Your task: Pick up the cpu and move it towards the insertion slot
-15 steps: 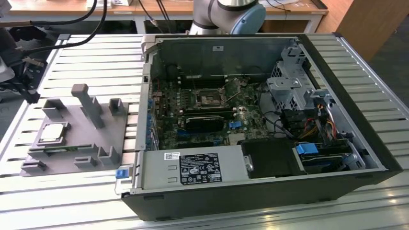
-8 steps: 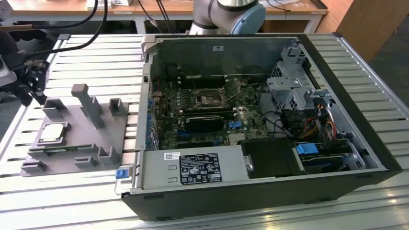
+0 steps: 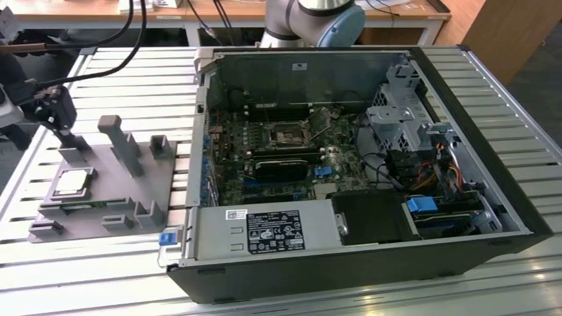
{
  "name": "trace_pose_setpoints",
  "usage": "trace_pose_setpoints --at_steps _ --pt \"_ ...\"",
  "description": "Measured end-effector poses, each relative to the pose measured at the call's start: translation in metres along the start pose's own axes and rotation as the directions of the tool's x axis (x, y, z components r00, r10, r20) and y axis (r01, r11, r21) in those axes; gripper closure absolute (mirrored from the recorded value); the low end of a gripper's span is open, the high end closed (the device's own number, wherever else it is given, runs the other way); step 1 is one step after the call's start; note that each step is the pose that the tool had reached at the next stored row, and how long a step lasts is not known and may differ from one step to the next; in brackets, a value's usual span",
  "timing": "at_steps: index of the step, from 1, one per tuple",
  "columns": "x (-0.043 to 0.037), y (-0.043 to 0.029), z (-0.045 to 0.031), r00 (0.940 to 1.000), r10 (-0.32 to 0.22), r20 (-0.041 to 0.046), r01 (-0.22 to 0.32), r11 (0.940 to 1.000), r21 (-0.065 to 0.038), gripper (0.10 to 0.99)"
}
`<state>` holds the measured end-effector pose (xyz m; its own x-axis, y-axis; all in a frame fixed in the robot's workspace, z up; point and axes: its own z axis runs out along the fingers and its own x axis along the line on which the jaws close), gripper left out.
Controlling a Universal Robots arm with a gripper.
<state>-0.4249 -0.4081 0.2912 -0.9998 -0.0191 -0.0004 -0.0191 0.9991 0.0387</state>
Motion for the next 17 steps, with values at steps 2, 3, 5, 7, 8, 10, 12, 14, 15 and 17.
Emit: trace_pose_setpoints --at_steps 2,3,5,7,8,10,12,14,15,17 --pt "0.0 -0.0002 0.0036 1.0 0.002 0.0 -0.002 1.0 0.0 0.443" --pt "0.0 -0.0002 0.0053 1.0 0.004 0.0 -0.004 1.0 0.0 0.38" --pt "0.0 -0.0003 0.0086 1.0 0.006 0.0003 -0.006 1.0 0.0 0.38" --pt "0.0 -0.0004 0.01 1.0 0.006 0.0003 -0.006 1.0 0.0 0.38" --pt "0.0 -0.0004 0.0103 1.0 0.006 0.0001 -0.006 1.0 0.0 0.38" --pt "0.0 -0.0004 0.0111 1.0 0.006 0.0002 -0.006 1.0 0.0 0.38" --pt "0.0 -0.0005 0.0121 1.0 0.006 0.0003 -0.006 1.0 0.0 0.38" --pt "0.0 -0.0005 0.0132 1.0 0.007 0.0002 -0.007 1.0 0.0 0.38" --pt "0.0 -0.0006 0.0136 1.0 0.006 0.0001 -0.006 1.0 0.0 0.38" --pt "0.0 -0.0006 0.0144 1.0 0.006 0.0001 -0.006 1.0 0.0 0.38"
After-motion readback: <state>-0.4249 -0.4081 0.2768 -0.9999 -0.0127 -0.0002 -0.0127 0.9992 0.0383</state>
